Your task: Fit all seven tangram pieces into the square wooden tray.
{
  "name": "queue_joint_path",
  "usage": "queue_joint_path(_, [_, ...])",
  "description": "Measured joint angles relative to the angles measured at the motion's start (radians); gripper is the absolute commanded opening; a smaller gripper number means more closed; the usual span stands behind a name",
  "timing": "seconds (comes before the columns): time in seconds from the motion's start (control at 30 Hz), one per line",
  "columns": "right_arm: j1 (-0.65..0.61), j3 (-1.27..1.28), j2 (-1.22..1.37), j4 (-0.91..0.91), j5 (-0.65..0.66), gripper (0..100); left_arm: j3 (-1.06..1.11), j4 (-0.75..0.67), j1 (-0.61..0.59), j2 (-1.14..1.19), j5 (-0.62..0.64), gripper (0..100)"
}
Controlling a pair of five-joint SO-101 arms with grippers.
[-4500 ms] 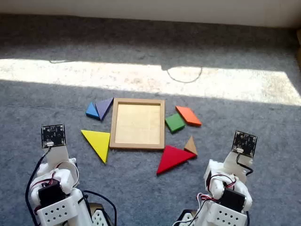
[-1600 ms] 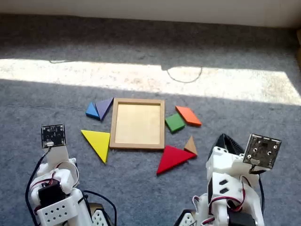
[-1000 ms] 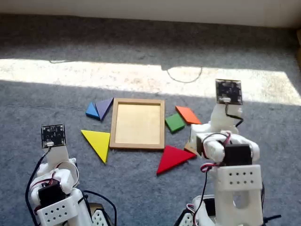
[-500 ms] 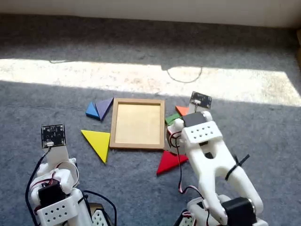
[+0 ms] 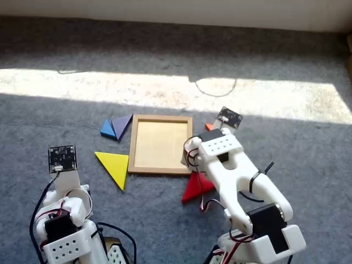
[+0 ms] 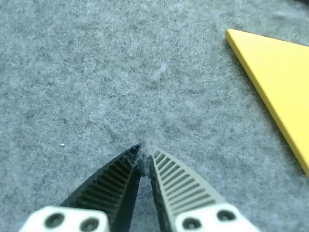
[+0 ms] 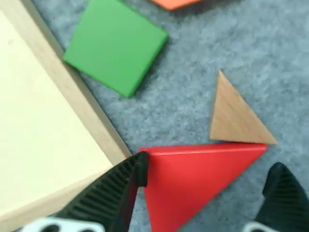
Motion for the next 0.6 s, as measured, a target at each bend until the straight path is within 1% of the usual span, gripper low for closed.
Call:
queue_joint_path(0.27, [0.0, -0.011, 0.028, -0.038, -0.055, 37.0, 0.0, 0.0, 0.0, 0.0, 0.0, 1])
queue_joint_path(0.6, [-0.023, -0.011, 0.029, -0.041, -0.058, 36.8, 0.0, 0.0, 0.0, 0.0, 0.0, 1])
